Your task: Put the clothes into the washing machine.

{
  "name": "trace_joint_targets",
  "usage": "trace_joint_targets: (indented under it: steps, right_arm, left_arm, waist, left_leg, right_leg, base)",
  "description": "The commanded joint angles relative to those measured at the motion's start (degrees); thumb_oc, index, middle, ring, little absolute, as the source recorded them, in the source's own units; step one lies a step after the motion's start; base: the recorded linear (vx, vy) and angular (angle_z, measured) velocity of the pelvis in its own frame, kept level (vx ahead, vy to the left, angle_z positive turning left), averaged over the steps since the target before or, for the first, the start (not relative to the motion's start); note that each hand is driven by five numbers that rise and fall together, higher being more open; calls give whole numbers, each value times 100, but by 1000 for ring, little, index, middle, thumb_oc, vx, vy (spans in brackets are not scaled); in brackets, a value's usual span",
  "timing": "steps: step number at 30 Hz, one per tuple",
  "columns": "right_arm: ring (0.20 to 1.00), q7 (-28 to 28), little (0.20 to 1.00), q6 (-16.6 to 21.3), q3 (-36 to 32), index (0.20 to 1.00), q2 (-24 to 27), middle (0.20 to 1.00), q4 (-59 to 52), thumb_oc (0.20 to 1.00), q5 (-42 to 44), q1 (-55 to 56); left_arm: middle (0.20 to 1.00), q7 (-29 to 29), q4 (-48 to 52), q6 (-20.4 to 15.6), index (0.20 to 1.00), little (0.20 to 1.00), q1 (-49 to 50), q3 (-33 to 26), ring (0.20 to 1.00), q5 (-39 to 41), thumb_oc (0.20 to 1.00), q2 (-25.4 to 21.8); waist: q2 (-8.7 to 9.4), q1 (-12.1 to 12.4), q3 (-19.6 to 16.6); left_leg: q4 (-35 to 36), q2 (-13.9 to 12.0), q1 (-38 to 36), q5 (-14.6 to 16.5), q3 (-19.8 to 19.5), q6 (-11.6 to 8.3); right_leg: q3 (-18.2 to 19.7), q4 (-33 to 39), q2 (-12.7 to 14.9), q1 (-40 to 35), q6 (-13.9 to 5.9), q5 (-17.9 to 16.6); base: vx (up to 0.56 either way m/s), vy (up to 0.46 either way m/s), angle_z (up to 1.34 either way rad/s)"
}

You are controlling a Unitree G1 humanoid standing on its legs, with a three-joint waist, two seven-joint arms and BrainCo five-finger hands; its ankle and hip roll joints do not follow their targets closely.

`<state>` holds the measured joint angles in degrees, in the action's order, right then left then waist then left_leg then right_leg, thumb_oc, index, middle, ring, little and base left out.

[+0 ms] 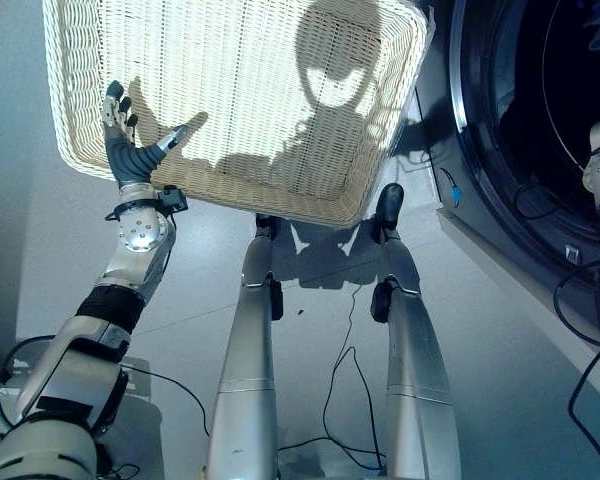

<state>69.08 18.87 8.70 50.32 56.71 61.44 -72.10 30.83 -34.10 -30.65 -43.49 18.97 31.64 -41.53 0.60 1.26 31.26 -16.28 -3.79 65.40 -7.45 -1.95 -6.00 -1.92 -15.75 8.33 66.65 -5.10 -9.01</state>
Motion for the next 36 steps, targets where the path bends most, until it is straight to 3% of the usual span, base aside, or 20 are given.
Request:
trace_joint_targets:
  steps: [1, 2, 5, 8, 10, 12, 15, 19, 21, 23, 25, 36]
  right_arm:
    - [1000, -351, 1000, -121, 248, 1000, 1871, 1000, -83, 1000, 126, 22]
    - [1000, -460, 1000, -220, 312, 1000, 1860, 1000, -88, 1000, 237, -5]
    - [1000, -1748, 1000, -1322, 575, 1000, 1707, 1000, 321, 1000, 611, -89]
    - [1000, -2138, 1000, -1617, 731, 1000, 1558, 1000, 648, 1000, 705, -129]
    - [1000, -2502, 1000, -2043, 809, 1000, 1412, 1000, 883, 1000, 613, -164]
    - [1000, -2555, 1000, -2239, 915, 1000, 1254, 1000, 1051, 1000, 359, -222]
    - [1000, -2520, 1000, -2208, 926, 1000, 1092, 1000, 1149, 1000, 208, -241]
    - [1000, -2108, 1000, -1868, 862, 1000, 879, 1000, 861, 1000, -643, -127]
    - [1000, -1423, 1000, -1639, 830, 1000, 617, 1000, 202, 1000, -1636, 55]
    - [1000, -987, 1000, -1832, 860, 1000, 445, 1000, -496, 1000, -2628, 267]
    - [1000, -775, 1000, -2009, 854, 1000, 343, 1000, -971, 1000, -3031, 416]
    - [1000, -984, 1000, -2434, -55, 1000, -704, 1000, -3744, 1000, -6162, 2846]
  left_arm:
    - [1000, -116, -14, -155, 1000, 1000, 179, -349, 1000, 279, 1000, -107]
    - [1000, -143, -5, -137, 1000, 1000, 175, -355, 1000, 293, 1000, -122]
    - [1000, -319, -91, -60, 1000, 1000, 52, -329, 1000, 420, 1000, -182]
    - [1000, -347, -177, -21, 1000, 1000, -107, -230, 1000, 404, 1000, -164]
    - [1000, -381, -255, 11, 1000, 1000, -237, -165, 1000, 427, 1000, -176]
    - [1000, -388, -326, 52, 1000, 1000, -364, -94, 1000, 396, 1000, -143]
    - [1000, -426, -357, 53, 1000, 1000, -412, -58, 1000, 380, 1000, -89]
    - [1000, -451, -278, 18, 1000, 1000, -346, -44, 1000, 325, 1000, 29]
    - [1000, -470, -144, 11, 1000, 1000, -254, -28, 1000, 225, 1000, 214]
    - [1000, -453, -106, -53, 1000, 1000, -159, -29, 1000, 124, 1000, 303]
    - [1000, -402, -63, -71, 1000, 1000, -102, -45, 1000, 53, 1000, 390]
    - [1000, -264, 280, -356, 1000, 1000, 576, -505, 1000, -549, 1000, 1097]
  waist:
    - [85, -242, -147]
    - [89, -233, -147]
    - [78, -194, -147]
    - [69, -152, -147]
    - [57, -119, -147]
    - [41, -82, -147]
    - [4, -60, -147]
    - [-30, -54, -147]
    - [-66, -74, -147]
    - [-89, -109, -147]
    - [-111, -130, -147]
    - [-138, -363, -147]
  left_leg:
    - [-7, 112, -343, 444, -317, 175]
    - [-10, 121, -342, 447, -320, 178]
    - [-19, 125, -344, 425, -319, 191]
    - [-30, 156, -327, 420, -325, 207]
    - [-41, 167, -318, 414, -332, 201]
    - [-53, 182, -310, 420, -345, 201]
    - [-70, 169, -283, 420, -339, 190]
    - [-63, 187, -274, 437, -328, 206]
    - [-50, 203, -260, 446, -298, 219]
    - [-55, 208, -260, 444, -250, 222]
    - [-28, 220, -286, 443, -212, 229]
    - [-20, 206, -398, 424, 62, 260]
  right_leg:
    - [-401, -320, -405, -420, -153, 293]
    - [-400, -309, -404, -421, -146, 294]
    - [-424, -313, -386, -441, -126, 295]
    - [-440, -284, -377, -436, -110, 286]
    - [-471, -278, -360, -438, -109, 276]
    - [-488, -271, -342, -435, -103, 280]
    - [-501, -290, -322, -413, -111, 276]
    - [-502, -261, -301, -398, -130, 251]
    - [-478, -252, -298, -361, -139, 244]
    - [-464, -230, -293, -359, -155, 231]
    - [-437, -207, -304, -369, -155, 241]
    - [-252, -147, -276, -418, -218, 246]
  base:
    - [0, 0, 0]
    - [0, 0, 0]
    - [4, -10, 0]
    - [5, -11, 0]
    - [0, 0, 0]
    - [0, 0, 0]
    - [0, 0, 0]
    - [-1, 8, 0]
    - [-14, 69, 1]
    - [-24, 94, 0]
    - [-17, 91, 0]
    - [-22, 88, -4]
